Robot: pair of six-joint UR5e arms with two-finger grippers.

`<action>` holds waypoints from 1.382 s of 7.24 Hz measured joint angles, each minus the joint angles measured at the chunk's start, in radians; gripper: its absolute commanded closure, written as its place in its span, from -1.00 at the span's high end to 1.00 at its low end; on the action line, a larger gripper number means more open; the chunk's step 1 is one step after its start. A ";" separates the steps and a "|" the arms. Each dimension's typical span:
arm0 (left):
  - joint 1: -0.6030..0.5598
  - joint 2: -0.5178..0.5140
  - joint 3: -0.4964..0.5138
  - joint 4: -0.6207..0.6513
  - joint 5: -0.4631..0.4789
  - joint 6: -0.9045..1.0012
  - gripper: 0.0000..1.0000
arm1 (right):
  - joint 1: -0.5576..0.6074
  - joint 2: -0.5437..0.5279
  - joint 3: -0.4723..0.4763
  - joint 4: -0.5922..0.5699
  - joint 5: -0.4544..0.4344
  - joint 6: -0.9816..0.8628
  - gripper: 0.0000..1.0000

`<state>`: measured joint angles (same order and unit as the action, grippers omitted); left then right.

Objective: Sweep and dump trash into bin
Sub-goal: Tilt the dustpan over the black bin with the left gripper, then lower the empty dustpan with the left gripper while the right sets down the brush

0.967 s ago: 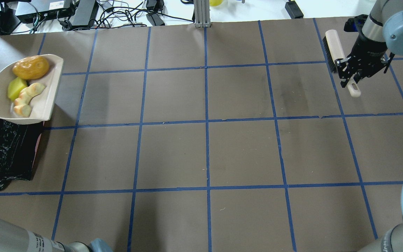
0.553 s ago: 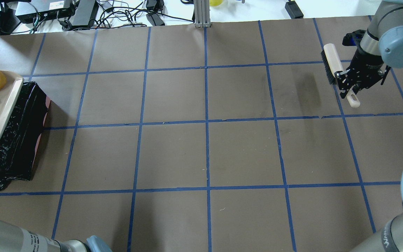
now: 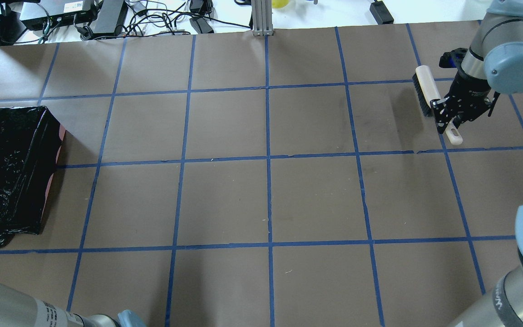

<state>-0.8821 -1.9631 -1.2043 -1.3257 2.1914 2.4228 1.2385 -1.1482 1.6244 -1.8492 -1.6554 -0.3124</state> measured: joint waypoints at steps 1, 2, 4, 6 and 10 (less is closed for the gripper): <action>-0.052 0.003 -0.018 0.087 0.075 0.044 -1.00 | 0.000 0.001 0.000 0.002 -0.001 0.002 -1.00; -0.094 0.007 -0.029 0.150 0.127 0.067 -1.00 | 0.000 0.001 0.001 0.003 -0.001 0.003 -1.00; -0.127 0.006 -0.034 0.192 0.170 0.082 -1.00 | -0.001 0.004 0.001 0.003 -0.002 0.003 -1.00; -0.133 -0.001 -0.036 0.199 0.145 0.084 -1.00 | -0.017 0.006 0.005 0.002 -0.001 0.001 -1.00; -0.155 -0.002 -0.063 0.166 -0.128 0.068 -1.00 | -0.029 0.006 0.016 0.005 0.013 0.000 -1.00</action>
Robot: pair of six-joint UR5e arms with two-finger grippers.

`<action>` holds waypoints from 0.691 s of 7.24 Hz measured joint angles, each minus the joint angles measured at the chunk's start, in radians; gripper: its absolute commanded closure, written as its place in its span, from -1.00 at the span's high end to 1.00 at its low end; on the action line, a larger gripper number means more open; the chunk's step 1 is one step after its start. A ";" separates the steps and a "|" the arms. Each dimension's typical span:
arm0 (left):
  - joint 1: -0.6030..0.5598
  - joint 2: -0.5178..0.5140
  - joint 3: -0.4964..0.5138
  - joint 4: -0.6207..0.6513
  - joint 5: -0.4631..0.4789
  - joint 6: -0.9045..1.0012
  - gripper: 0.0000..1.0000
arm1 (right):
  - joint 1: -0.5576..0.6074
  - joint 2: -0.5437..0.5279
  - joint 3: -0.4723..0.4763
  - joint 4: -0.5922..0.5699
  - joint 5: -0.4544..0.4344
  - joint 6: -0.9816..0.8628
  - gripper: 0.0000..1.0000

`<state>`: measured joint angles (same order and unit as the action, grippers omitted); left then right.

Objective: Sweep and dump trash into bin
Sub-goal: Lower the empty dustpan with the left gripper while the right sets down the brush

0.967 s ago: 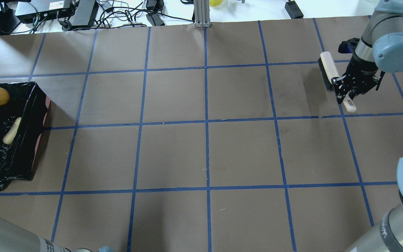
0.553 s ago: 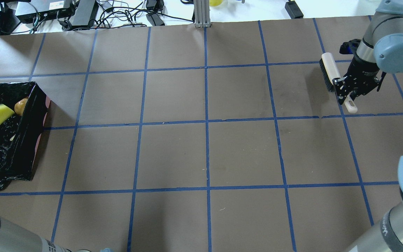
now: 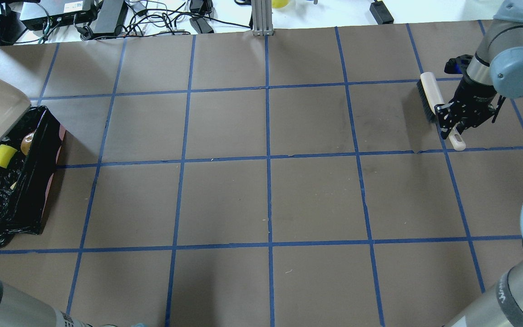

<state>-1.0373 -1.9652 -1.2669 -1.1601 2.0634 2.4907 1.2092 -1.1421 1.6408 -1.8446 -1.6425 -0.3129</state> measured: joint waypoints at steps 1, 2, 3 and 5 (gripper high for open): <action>-0.028 -0.004 -0.023 -0.005 -0.062 -0.028 -1.00 | 0.000 0.000 0.001 0.002 0.001 -0.002 -1.00; -0.070 -0.003 -0.050 -0.008 -0.101 -0.088 -1.00 | 0.000 0.000 0.003 0.003 0.001 -0.003 -0.63; -0.118 -0.001 -0.075 -0.009 -0.120 -0.153 -1.00 | 0.000 0.001 0.005 0.004 0.000 -0.005 -0.43; -0.215 -0.016 -0.129 -0.010 -0.157 -0.323 -1.00 | 0.000 0.001 0.008 0.004 -0.005 -0.006 -0.14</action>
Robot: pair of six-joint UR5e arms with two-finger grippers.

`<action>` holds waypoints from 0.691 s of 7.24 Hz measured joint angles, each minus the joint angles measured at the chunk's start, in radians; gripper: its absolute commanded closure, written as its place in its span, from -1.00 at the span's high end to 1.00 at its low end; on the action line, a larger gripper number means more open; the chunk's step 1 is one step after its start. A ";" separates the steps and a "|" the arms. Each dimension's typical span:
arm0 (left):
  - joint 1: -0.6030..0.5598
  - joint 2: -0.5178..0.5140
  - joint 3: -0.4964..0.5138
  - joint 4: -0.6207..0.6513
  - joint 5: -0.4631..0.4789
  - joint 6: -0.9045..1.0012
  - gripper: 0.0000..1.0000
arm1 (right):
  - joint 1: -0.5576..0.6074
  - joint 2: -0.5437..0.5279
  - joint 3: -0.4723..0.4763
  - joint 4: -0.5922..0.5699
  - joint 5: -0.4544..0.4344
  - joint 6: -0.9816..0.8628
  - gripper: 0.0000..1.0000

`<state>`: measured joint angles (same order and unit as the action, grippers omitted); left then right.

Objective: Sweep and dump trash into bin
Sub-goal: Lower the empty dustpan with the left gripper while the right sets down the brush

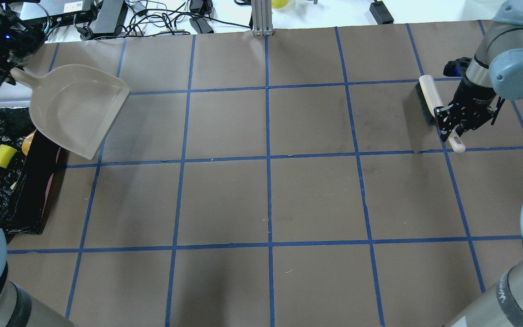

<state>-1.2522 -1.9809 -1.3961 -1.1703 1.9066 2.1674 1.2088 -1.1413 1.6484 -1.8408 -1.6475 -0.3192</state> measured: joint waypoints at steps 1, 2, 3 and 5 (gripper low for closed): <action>-0.038 -0.010 -0.032 0.000 -0.031 -0.084 -1.00 | 0.000 0.000 0.000 0.000 -0.002 0.000 0.00; -0.065 -0.022 -0.052 0.002 -0.098 -0.160 -1.00 | 0.000 0.000 0.001 -0.001 -0.003 0.000 0.33; -0.079 -0.044 -0.064 0.003 -0.176 -0.239 -1.00 | 0.000 0.000 0.001 -0.003 -0.003 0.001 0.93; -0.104 -0.087 -0.072 0.003 -0.251 -0.330 -1.00 | 0.000 -0.006 -0.006 -0.006 -0.004 0.010 1.00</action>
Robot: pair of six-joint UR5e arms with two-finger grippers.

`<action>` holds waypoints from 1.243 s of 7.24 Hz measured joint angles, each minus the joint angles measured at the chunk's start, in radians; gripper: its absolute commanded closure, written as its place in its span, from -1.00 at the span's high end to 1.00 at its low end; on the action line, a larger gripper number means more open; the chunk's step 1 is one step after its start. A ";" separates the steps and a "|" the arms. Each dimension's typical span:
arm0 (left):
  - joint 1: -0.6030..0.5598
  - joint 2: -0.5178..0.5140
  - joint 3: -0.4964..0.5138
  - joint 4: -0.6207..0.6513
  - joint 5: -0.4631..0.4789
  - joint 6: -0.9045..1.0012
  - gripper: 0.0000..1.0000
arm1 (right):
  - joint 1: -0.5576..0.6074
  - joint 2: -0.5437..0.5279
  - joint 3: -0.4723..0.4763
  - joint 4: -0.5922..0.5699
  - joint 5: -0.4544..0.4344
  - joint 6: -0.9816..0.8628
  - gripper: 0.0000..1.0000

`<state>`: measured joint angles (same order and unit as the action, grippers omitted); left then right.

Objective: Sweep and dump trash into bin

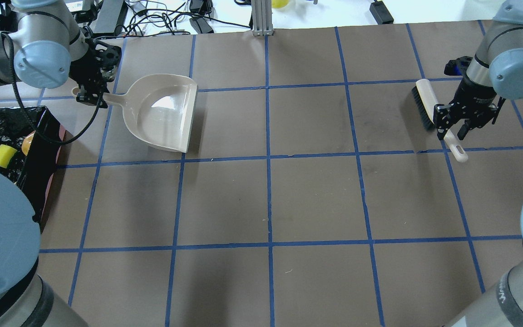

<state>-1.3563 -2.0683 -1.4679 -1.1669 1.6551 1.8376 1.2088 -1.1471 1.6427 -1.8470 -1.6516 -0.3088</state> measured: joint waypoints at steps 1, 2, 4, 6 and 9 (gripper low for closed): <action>-0.007 -0.017 0.000 0.004 -0.017 -0.014 -1.00 | 0.000 -0.019 -0.010 0.002 -0.002 0.004 1.00; -0.012 -0.032 0.000 0.008 -0.032 -0.027 -1.00 | 0.000 -0.057 -0.021 0.007 -0.002 0.007 1.00; -0.023 -0.055 0.003 0.015 -0.040 -0.061 -1.00 | 0.003 -0.169 -0.033 0.044 -0.003 0.017 1.00; -0.031 -0.069 0.006 0.018 -0.038 -0.074 -1.00 | 0.025 -0.302 -0.036 0.093 0.002 0.034 1.00; -0.034 -0.076 0.001 0.018 -0.040 -0.089 -1.00 | 0.206 -0.365 -0.033 0.075 0.013 0.084 1.00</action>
<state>-1.3902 -2.1441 -1.4672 -1.1486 1.6151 1.7490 1.4152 -1.5117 1.6098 -1.7717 -1.6388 -0.2251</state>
